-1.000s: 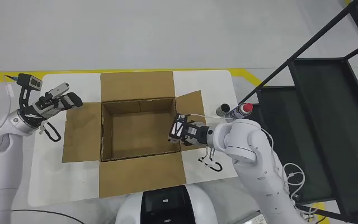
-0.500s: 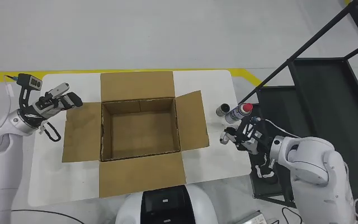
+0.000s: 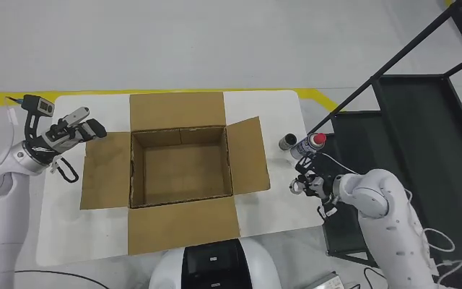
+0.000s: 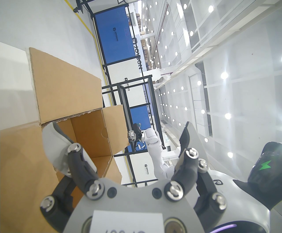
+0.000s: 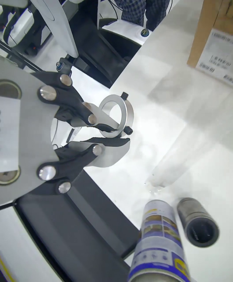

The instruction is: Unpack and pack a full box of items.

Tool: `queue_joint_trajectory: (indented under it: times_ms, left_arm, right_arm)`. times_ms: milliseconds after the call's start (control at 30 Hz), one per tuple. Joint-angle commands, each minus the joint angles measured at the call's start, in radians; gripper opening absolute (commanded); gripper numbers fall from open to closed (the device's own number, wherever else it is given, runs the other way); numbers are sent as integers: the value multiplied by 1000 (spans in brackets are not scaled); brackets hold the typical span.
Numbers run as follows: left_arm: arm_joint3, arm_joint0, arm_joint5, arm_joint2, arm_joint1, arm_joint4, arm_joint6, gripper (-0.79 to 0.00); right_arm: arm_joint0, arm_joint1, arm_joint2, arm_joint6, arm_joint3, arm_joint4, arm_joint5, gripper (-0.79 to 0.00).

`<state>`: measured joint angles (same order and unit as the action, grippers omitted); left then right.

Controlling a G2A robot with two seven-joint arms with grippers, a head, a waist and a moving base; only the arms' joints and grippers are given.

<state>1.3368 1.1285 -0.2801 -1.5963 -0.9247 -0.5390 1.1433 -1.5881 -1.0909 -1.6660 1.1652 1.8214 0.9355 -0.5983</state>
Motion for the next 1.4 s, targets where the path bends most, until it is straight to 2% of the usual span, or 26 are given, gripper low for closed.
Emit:
queue_joint_trajectory:
  times_ms: [0, 133, 367, 700, 733, 800, 833, 867, 1133, 1367]
  left_arm:
    - [0, 0, 0, 0, 0, 0, 0, 0]
    - [0, 0, 0, 0, 0, 0, 0, 0]
    - [0, 0, 0, 0, 0, 0, 0, 0]
    - [0, 0, 0, 0, 0, 0, 0, 0]
    - [0, 0, 0, 0, 0, 0, 0, 0]
    - [0, 0, 0, 0, 0, 0, 0, 0]
    - [0, 0, 0, 0, 0, 0, 0, 0]
    - [0, 0, 0, 0, 0, 0, 0, 0]
    - [0, 0, 0, 0, 0, 0, 0, 0]
    - [0, 0, 0, 0, 0, 0, 0, 0]
  right_arm:
    - [21, 0, 35, 11, -24, 52, 45, -785]
    - [70, -1, 113, 22, -81, 183, 113, -785]
    - [133, -5, 215, -50, -213, 317, 152, -785]
    - [223, -19, 317, -101, -387, 351, 199, -785]
    - [229, -20, 322, -103, -396, 351, 203, -693]
    - [239, -21, 332, -105, -408, 351, 208, -422]
    - [243, -22, 337, -105, -410, 353, 210, -77]
    - [245, -22, 342, -103, -411, 356, 211, 0]
    - [222, -15, 336, -60, -334, 378, 212, 0]
    - [113, 11, 214, -70, -193, 252, 76, 0]
